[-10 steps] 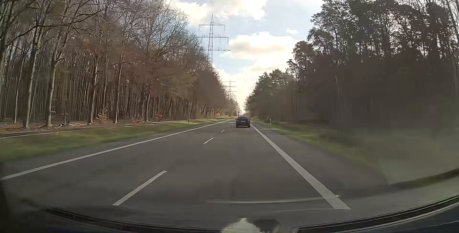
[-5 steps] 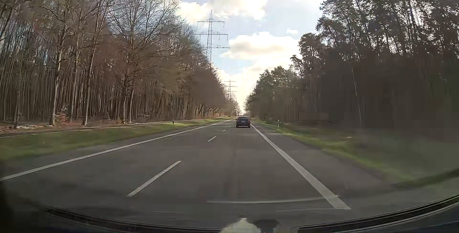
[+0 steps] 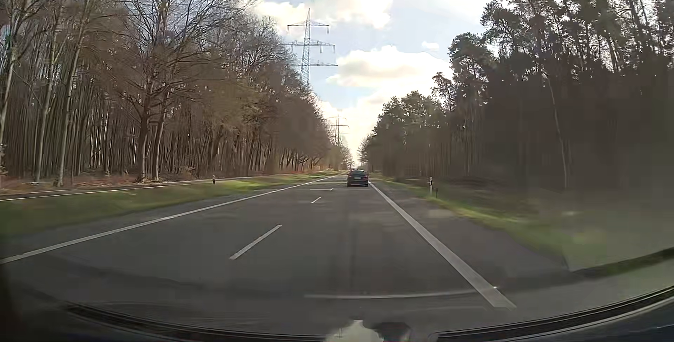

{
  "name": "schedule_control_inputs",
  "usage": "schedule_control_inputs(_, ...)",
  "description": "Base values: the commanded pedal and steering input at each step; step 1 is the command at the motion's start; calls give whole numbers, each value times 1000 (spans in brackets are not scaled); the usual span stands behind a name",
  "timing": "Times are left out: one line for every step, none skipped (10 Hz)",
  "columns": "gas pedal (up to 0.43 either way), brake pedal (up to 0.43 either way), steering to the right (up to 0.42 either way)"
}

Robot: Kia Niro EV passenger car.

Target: Follow the waypoints while adhering to traffic rules and regulations

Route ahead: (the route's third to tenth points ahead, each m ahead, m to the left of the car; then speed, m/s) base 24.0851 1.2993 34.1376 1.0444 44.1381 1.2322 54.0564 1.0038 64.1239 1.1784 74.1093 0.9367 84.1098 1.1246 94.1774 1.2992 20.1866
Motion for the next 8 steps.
schedule_control_inputs(197, 0, 1)
schedule_control_inputs(197, 0, 1)
schedule_control_inputs(197, 0, 1)
schedule_control_inputs(197, 0, 1)
schedule_control_inputs(197, 0, 1)
schedule_control_inputs(197, 0, 1)
schedule_control_inputs(197, 0, 1)
schedule_control_inputs(197, 0, 1)
